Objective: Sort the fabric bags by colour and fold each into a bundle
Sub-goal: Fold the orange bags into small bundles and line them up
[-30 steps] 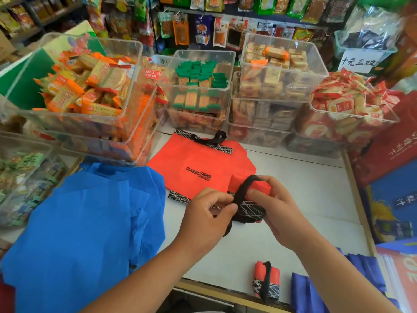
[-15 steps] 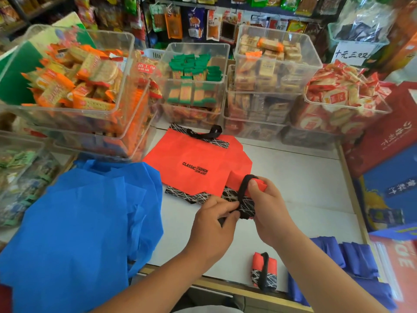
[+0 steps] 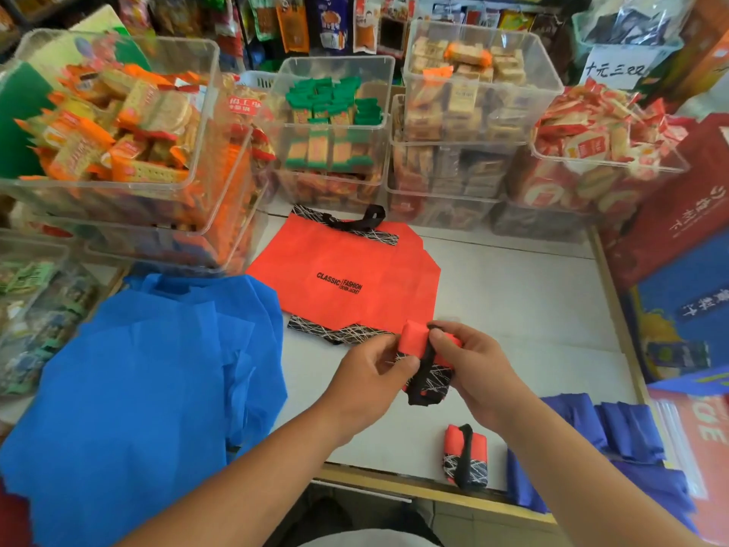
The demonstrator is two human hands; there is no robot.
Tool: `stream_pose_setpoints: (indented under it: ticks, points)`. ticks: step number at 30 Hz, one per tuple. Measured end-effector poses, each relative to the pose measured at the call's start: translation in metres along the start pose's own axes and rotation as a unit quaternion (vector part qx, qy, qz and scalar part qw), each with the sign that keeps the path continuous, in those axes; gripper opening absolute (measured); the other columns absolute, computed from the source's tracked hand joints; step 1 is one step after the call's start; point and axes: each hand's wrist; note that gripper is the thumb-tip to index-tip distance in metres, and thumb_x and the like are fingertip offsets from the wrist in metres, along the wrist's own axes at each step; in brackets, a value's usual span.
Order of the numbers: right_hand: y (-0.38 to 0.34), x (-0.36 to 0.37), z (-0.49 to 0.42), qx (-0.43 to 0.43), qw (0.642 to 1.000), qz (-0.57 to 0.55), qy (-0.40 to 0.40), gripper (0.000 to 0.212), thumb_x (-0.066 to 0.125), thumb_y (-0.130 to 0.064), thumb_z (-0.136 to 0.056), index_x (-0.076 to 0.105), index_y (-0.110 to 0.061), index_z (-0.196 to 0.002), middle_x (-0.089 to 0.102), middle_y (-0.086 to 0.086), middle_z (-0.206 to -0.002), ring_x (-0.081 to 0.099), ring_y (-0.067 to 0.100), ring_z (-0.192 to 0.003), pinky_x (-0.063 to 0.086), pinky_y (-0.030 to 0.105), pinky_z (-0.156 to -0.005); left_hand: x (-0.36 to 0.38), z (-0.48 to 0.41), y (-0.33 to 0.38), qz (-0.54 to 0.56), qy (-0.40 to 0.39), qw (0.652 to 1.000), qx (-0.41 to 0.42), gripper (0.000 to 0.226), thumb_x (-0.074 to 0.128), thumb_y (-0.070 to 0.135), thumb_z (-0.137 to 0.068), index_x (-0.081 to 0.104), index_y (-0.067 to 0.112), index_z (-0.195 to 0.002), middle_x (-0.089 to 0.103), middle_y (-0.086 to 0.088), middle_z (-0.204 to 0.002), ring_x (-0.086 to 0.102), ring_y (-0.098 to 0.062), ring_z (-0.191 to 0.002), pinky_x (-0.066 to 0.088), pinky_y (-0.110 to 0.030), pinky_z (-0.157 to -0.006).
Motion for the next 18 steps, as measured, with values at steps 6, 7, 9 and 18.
stream_pose_setpoints:
  ticks: [6,7,9,18]
  points:
    - [0.043,-0.02,0.001,0.0,0.996,0.07,0.053,0.014,0.073,0.002,-0.09,0.076,-0.007,-0.1,0.073,0.028,-0.097,0.068,0.028,-0.081,0.058,0.045,-0.081,0.025,-0.002,-0.034,-0.02,0.005,0.998,-0.063,0.025,0.078,0.015,-0.091,0.071,0.021,-0.114,0.078,0.001,-0.098,0.072,-0.003,-0.087,0.056,-0.018,-0.071]
    - [0.05,-0.024,0.003,0.007,0.996,0.076,0.051,0.014,0.074,0.001,-0.09,0.077,-0.006,-0.1,0.073,0.027,-0.095,0.069,0.027,-0.08,0.059,0.041,-0.079,0.028,-0.003,-0.042,-0.05,0.009,0.996,-0.067,0.024,0.079,0.018,-0.09,0.072,0.023,-0.112,0.076,0.002,-0.096,0.071,-0.002,-0.082,0.054,-0.017,-0.069]
    - [0.06,-0.036,0.006,0.021,0.993,0.111,0.041,0.012,0.075,-0.007,-0.092,0.077,-0.011,-0.103,0.077,0.015,-0.093,0.074,0.021,-0.083,0.059,0.03,-0.077,0.034,-0.007,-0.061,-0.098,0.001,0.992,-0.084,0.021,0.079,0.022,-0.09,0.071,0.027,-0.109,0.075,0.004,-0.096,0.07,-0.003,-0.083,0.057,-0.019,-0.071]
    - [0.132,-0.113,0.031,0.023,0.883,0.465,0.055,0.037,0.057,-0.03,-0.104,0.059,-0.024,-0.14,0.06,-0.008,-0.139,0.055,0.012,-0.13,0.041,0.023,-0.102,0.063,-0.015,-0.163,-0.261,0.003,0.94,-0.219,0.04,0.074,0.035,-0.092,0.061,0.021,-0.127,0.069,0.002,-0.12,0.066,-0.016,-0.106,0.055,-0.029,-0.091]
Point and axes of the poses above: each hand's wrist, its own z-axis away from the middle knuckle, its own x-axis out of the palm, y = z × x
